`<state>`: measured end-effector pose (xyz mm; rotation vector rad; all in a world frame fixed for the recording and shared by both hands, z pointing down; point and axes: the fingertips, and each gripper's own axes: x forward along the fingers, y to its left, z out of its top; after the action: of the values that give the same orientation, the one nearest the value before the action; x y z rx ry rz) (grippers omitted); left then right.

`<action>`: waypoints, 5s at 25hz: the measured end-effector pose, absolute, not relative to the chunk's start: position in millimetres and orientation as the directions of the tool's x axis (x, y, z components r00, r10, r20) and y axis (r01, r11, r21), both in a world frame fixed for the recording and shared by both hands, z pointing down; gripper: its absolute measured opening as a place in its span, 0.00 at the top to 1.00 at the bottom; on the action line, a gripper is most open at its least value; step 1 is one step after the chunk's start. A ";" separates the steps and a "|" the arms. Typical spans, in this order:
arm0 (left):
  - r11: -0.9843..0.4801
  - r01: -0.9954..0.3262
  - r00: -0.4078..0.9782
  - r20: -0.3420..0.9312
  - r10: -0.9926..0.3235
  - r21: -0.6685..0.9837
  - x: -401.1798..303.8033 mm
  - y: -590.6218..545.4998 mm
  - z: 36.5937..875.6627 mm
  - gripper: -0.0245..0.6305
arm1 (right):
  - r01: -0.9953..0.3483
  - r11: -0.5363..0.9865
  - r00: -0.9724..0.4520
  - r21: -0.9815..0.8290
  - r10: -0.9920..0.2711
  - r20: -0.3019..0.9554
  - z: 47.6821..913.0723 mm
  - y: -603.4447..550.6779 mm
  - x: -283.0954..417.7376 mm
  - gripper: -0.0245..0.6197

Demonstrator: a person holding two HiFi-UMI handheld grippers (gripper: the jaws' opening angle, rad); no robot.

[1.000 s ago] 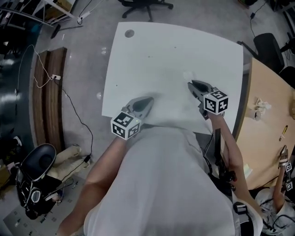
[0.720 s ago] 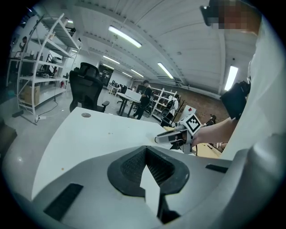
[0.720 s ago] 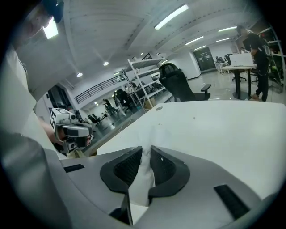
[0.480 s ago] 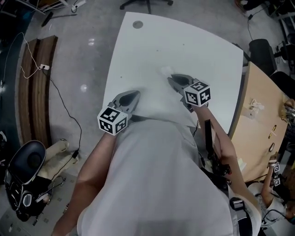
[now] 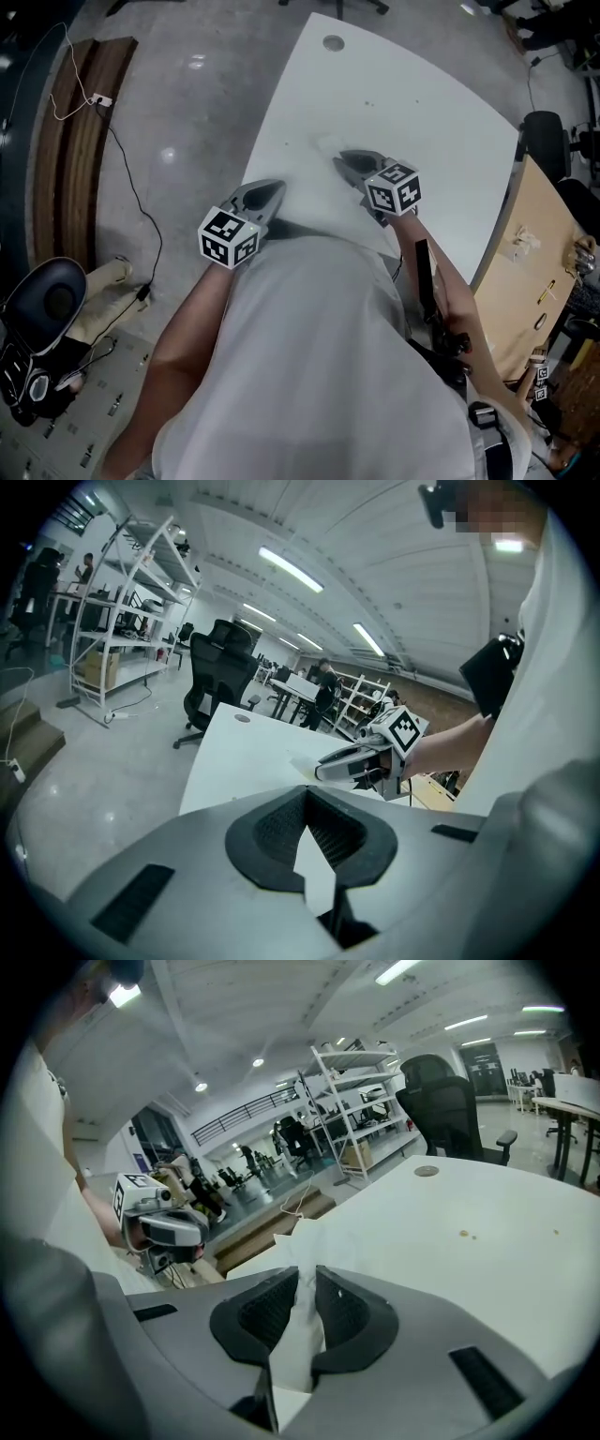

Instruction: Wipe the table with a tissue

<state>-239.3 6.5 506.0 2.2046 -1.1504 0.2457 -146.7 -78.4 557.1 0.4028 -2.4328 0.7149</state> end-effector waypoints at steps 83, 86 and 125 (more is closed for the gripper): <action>-0.699 -0.557 0.827 0.384 -0.412 0.449 -236.8 -16.3 506.6 0.95 | -0.835 0.496 -0.507 -0.238 -0.525 0.684 566.9 -42.3 -34.2 0.87; -0.699 -0.559 0.824 0.394 -0.407 0.446 -233.5 -13.6 506.1 0.95 | -0.843 0.496 -0.487 -0.208 -0.542 0.685 562.7 -49.9 -22.7 0.87; -0.494 -0.746 0.666 0.485 -0.567 0.447 -176.6 -38.6 498.7 0.95 | -0.862 0.475 -0.453 -0.178 -0.564 0.691 599.0 -221.1 75.3 0.87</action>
<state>-176.6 -38.6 498.7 2.2376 -1.0089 0.3623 75.3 -221.1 599.0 1.1762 -2.1706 0.7042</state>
